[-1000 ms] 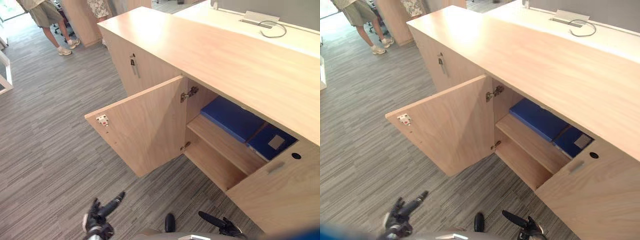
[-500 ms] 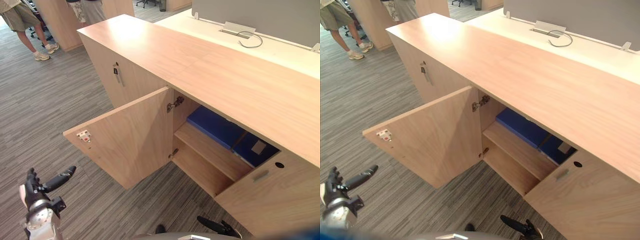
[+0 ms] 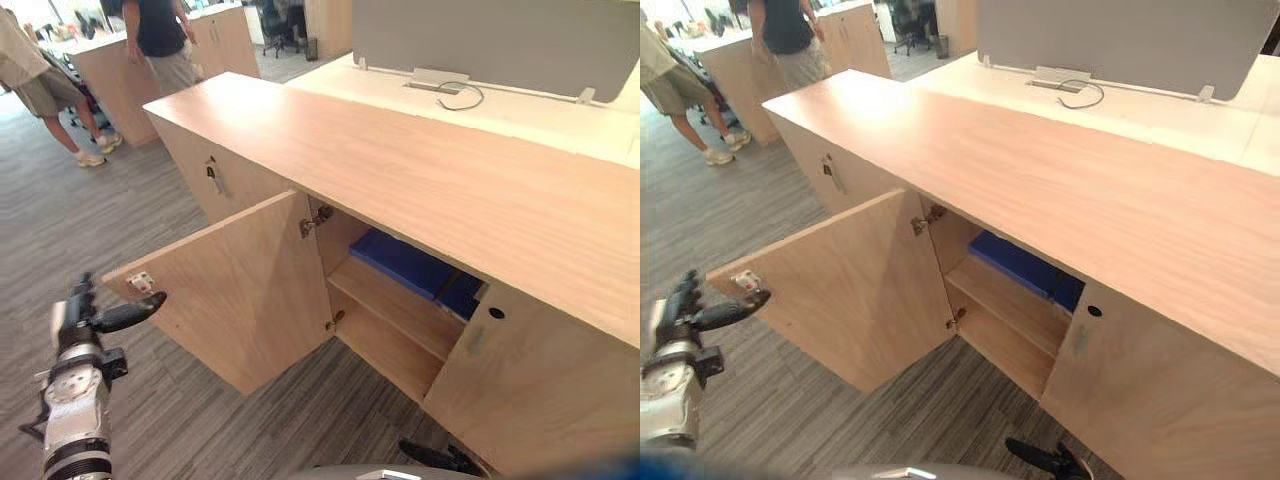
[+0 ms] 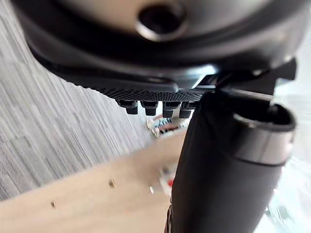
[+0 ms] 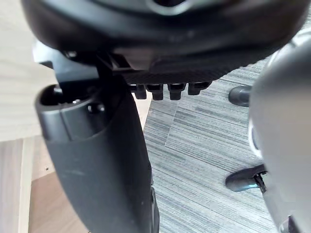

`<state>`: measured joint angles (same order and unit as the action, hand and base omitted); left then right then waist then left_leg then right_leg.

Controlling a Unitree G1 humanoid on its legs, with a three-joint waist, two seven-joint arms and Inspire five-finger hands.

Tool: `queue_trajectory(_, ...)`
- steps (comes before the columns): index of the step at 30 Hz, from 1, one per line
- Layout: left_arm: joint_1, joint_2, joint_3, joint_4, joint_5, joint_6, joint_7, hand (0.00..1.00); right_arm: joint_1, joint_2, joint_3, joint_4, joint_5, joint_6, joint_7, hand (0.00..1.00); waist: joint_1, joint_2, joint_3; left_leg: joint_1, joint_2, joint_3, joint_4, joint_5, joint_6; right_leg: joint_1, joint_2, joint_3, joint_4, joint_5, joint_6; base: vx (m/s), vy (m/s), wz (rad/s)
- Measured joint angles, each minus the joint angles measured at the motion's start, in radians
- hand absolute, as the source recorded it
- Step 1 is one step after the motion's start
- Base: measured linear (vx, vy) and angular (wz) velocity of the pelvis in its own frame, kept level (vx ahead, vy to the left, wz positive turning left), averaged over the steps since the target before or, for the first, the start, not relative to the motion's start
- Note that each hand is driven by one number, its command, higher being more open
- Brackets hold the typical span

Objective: Walk over to the cabinet, pick up the folder, carry it to the office cabinet, place the folder inside the office cabinet, then close the office cabinet door

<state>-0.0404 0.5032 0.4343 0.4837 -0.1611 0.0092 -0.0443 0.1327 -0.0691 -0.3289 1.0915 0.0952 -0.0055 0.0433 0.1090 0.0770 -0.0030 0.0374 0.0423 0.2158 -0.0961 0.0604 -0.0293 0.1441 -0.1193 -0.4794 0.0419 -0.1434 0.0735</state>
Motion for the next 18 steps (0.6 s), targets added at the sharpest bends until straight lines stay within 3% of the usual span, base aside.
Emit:
queue_trajectory(2, -0.01, 0.036, -0.026, 0.024, -0.028, 0.0, -0.015, 1.0, 0.011, -0.005, 0.007, -0.009, 0.008, 0.0, 0.002, 1.0, 0.003, -0.004, -0.003, -0.001, 0.004, 0.004, 0.0, 0.001, -0.003, 0.001, 0.004, 0.0, -0.002, 0.001, -0.001, -0.02, -0.046, -0.01)
queue_trajectory(4, -0.01, 0.149, -0.112, 0.026, -0.04, -0.014, -0.08, 1.0, 0.024, -0.006, 0.039, -0.008, 0.008, 0.0, 0.015, 1.0, 0.03, -0.033, -0.006, -0.001, 0.002, 0.016, 0.0, 0.0, -0.006, 0.0, 0.001, 0.006, -0.004, 0.001, -0.001, 0.0, 0.0, 0.0)
queue_trajectory(9, -0.026, 0.257, -0.203, 0.062, -0.069, -0.051, -0.148, 1.0, 0.031, 0.013, 0.051, 0.001, -0.015, -0.004, 0.047, 1.0, 0.039, -0.069, -0.015, 0.008, -0.017, 0.037, 0.0, -0.001, -0.008, 0.017, -0.019, 0.002, -0.01, 0.009, 0.013, 0.01, 0.053, 0.02)
queue_trajectory(14, -0.022, 0.359, -0.331, 0.079, -0.146, -0.054, -0.222, 1.0, 0.014, 0.001, 0.127, 0.02, -0.025, -0.013, 0.079, 1.0, 0.039, -0.062, -0.028, 0.013, -0.027, 0.048, 0.0, -0.001, -0.008, 0.024, -0.03, -0.007, -0.018, 0.023, 0.024, -0.06, 0.051, 0.03)
queue_trajectory(18, -0.023, 0.364, -0.375, 0.08, -0.173, -0.066, -0.244, 1.0, 0.005, -0.015, 0.182, 0.024, -0.025, -0.016, 0.083, 1.0, 0.039, -0.052, -0.033, 0.01, -0.033, 0.053, 0.0, -0.008, -0.006, 0.025, -0.035, -0.01, -0.027, 0.035, 0.033, -0.08, 0.045, 0.05)
